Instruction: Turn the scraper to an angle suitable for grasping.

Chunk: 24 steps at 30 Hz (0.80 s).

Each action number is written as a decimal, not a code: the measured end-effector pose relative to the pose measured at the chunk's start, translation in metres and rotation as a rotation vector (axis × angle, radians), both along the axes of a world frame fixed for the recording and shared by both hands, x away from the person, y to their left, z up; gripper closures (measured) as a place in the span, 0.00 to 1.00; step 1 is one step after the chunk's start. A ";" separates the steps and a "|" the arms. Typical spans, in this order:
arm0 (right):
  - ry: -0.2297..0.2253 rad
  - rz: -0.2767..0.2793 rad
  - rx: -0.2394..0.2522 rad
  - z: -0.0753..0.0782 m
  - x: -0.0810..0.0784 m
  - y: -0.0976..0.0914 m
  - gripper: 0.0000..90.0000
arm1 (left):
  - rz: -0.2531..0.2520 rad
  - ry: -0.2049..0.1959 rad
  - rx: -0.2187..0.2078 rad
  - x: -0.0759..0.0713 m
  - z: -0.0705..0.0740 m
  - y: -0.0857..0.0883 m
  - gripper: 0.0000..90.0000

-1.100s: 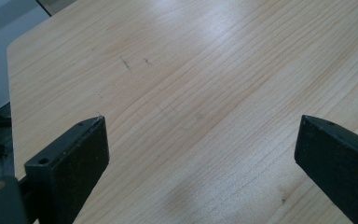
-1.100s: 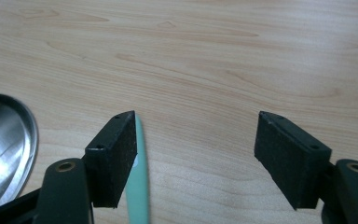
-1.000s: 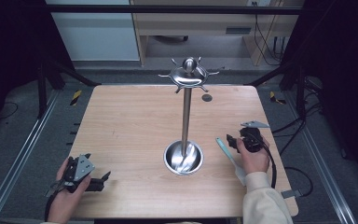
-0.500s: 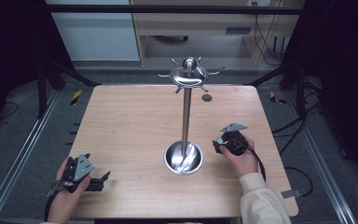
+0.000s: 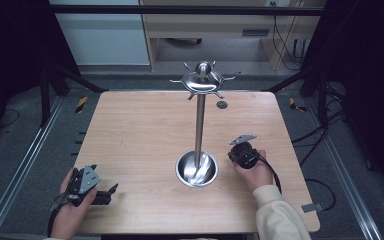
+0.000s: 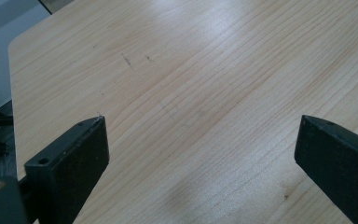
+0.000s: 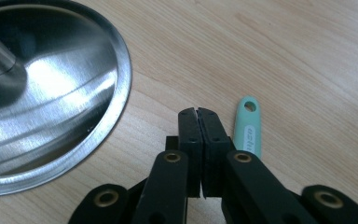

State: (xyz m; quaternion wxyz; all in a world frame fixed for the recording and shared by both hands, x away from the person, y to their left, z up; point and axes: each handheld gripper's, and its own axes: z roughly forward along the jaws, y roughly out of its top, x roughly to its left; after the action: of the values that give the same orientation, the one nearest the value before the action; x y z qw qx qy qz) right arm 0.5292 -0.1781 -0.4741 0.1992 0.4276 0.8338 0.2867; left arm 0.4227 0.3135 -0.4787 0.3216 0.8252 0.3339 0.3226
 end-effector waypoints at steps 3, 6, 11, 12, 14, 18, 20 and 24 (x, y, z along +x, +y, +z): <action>0.017 -0.010 -0.001 -0.001 0.001 -0.001 1.00 | 0.000 -0.001 -0.003 0.000 0.000 0.000 0.03; 0.026 -0.016 -0.004 -0.002 0.002 -0.002 1.00 | -0.002 0.002 0.002 0.000 0.000 0.000 0.03; 0.041 -0.033 -0.009 -0.003 0.003 -0.002 1.00 | -0.003 0.002 0.007 0.000 0.000 -0.001 0.03; 0.042 -0.037 -0.006 -0.003 0.004 -0.002 1.00 | -0.002 0.002 0.006 0.000 0.000 -0.001 0.03; 0.048 -0.053 -0.007 -0.004 0.005 -0.005 1.00 | -0.002 0.001 0.006 0.000 0.000 -0.001 0.03; 0.062 -0.073 -0.009 -0.006 0.006 -0.007 1.00 | -0.004 0.002 0.007 0.000 0.000 -0.001 0.03; 0.077 -0.080 -0.013 -0.007 0.007 -0.008 1.00 | -0.003 0.002 0.007 0.000 0.000 -0.001 0.03; 0.078 -0.098 -0.016 -0.008 0.008 -0.010 1.00 | -0.003 0.003 0.007 0.000 0.000 -0.001 0.03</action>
State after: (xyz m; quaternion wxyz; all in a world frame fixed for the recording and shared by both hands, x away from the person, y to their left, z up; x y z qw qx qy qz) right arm 0.5376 -0.1884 -0.4820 0.1836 0.4771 0.8214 0.2530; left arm 0.4226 0.3127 -0.4788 0.3187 0.8273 0.3318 0.3223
